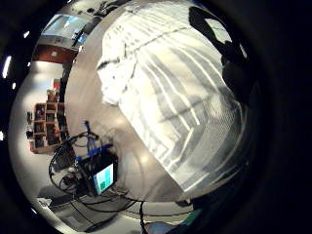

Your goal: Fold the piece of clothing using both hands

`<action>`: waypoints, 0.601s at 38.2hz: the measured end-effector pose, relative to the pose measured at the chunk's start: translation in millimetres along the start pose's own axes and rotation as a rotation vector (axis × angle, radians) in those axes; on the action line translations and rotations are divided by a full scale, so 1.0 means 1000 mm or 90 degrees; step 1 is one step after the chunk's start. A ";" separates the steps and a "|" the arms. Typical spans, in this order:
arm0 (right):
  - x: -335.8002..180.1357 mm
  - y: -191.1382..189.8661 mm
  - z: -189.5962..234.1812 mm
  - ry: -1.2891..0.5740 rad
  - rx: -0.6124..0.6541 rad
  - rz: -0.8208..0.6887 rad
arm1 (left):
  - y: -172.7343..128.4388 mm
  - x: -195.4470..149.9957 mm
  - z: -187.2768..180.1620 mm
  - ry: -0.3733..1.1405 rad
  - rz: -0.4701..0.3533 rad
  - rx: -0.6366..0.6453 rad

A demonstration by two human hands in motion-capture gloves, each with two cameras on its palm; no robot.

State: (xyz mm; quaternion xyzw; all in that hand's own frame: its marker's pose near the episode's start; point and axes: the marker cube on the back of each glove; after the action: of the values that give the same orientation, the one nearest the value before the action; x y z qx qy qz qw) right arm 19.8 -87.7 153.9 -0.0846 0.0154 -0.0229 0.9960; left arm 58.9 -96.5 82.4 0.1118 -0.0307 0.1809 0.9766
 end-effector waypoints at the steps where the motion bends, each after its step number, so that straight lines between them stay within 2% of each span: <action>1: 0.000 0.011 -0.009 -0.001 0.013 -0.008 | 0.015 0.003 -0.002 0.011 0.004 -0.035; 4: -0.006 0.049 -0.048 -0.004 0.054 -0.022 | 0.054 0.017 -0.024 0.056 0.023 -0.117; 7: -0.004 0.071 -0.084 0.007 0.087 -0.015 | 0.072 0.025 -0.066 0.092 0.044 -0.113; 9: -0.001 0.075 -0.110 0.022 0.102 0.002 | 0.070 0.025 -0.091 0.112 0.041 -0.099; 13: 0.006 0.050 -0.141 0.065 0.075 0.050 | 0.034 0.004 -0.100 0.117 -0.016 -0.122; 17: 0.014 -0.020 -0.125 0.094 -0.032 0.094 | -0.014 -0.021 -0.066 0.085 -0.143 -0.250; 19: 0.015 -0.043 -0.115 0.098 -0.088 0.116 | -0.036 -0.032 -0.041 0.081 -0.193 -0.300; 23: 0.013 -0.065 -0.091 0.093 -0.165 0.143 | -0.072 -0.061 -0.006 0.030 -0.289 -0.268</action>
State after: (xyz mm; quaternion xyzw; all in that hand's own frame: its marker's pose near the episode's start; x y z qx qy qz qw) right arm 26.9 -167.6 74.9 -0.2079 0.0997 0.0847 0.9694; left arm 27.8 -182.3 55.8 -0.0933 -0.0192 -0.0496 0.9942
